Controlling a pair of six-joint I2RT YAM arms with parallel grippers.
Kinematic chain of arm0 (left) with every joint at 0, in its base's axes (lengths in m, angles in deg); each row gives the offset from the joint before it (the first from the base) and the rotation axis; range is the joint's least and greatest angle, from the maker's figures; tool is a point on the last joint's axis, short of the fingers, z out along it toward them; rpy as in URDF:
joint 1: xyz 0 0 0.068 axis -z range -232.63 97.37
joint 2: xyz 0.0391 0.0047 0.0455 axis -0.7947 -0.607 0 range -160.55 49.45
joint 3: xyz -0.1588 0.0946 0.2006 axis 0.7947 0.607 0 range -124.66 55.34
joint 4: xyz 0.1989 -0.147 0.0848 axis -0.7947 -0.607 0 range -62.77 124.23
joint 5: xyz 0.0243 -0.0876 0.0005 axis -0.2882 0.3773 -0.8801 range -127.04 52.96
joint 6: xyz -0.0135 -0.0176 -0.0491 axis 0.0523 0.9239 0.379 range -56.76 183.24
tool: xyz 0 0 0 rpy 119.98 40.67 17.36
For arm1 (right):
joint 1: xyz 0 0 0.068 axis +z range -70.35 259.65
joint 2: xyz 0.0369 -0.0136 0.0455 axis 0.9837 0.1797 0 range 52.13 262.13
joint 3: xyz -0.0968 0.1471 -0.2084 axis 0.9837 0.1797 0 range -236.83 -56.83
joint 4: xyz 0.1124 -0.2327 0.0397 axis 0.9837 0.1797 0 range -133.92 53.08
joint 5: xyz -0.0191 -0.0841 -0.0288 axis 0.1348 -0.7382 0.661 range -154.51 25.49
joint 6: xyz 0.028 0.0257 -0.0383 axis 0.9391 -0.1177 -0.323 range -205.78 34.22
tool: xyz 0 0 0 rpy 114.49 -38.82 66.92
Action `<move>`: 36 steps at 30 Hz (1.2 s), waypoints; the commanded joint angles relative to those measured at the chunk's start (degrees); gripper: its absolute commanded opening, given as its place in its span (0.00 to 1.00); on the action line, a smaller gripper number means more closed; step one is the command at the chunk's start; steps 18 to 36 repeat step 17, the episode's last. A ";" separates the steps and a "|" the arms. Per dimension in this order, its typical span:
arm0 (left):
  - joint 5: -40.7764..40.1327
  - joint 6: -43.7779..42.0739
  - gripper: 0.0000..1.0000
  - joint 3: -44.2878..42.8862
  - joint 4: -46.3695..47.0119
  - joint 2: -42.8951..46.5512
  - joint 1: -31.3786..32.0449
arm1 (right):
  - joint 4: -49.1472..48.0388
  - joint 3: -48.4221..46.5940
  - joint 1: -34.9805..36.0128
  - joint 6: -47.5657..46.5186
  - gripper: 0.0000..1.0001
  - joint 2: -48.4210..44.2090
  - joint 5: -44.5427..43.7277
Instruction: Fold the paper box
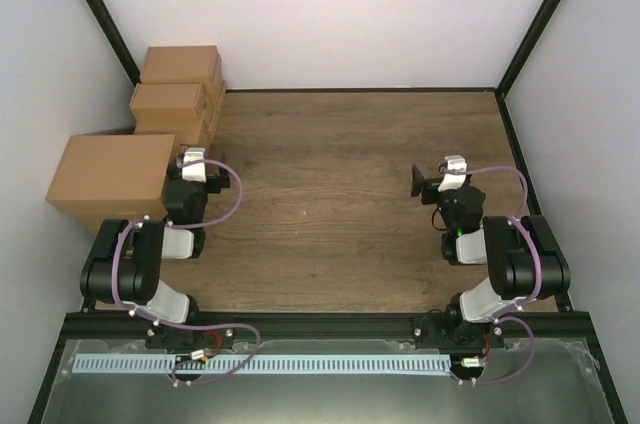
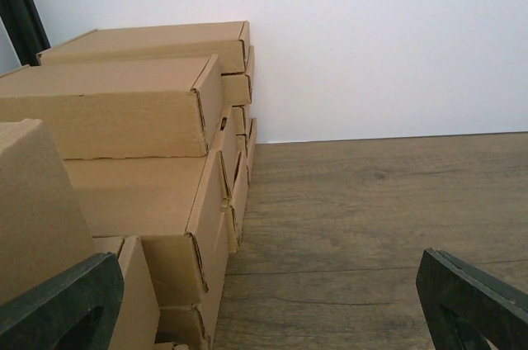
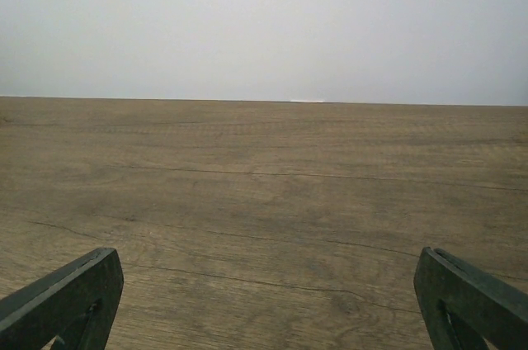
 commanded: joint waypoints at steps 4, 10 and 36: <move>-2.70 2.19 1.00 1.47 -1.62 -1.20 -2.39 | -2.38 -0.26 -0.38 -0.14 1.00 0.10 -1.08; -2.73 2.19 1.00 1.47 -1.58 -1.20 -2.44 | -2.33 -0.26 -0.38 -0.14 1.00 0.10 -1.07; -2.66 2.15 1.00 1.47 -1.58 -1.20 -2.43 | -2.26 -0.32 -0.38 -0.09 1.00 0.07 -1.08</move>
